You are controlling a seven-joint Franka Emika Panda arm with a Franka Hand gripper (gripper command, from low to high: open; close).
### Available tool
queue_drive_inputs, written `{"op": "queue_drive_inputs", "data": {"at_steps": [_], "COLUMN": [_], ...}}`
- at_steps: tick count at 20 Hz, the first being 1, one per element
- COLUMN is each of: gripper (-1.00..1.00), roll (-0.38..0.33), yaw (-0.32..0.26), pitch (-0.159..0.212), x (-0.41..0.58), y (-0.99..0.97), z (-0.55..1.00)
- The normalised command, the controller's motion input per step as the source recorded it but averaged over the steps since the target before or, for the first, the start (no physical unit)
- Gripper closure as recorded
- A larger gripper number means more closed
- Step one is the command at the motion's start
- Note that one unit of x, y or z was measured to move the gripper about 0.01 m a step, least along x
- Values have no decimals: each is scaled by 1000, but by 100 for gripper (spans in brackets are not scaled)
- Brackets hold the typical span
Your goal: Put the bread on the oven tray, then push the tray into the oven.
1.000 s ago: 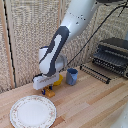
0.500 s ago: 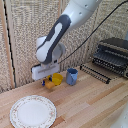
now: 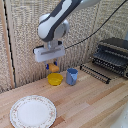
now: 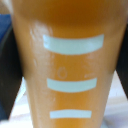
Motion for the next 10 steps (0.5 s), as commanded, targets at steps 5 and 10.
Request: {"op": "queue_drive_inputs", "data": {"at_steps": [5,10], "gripper": [100,100], "roll": [-65,-70], "yaw": [-333,-306], "pitch": [46,11], "x": [258,315], "y": [-44,-133], "z": [659,583]}}
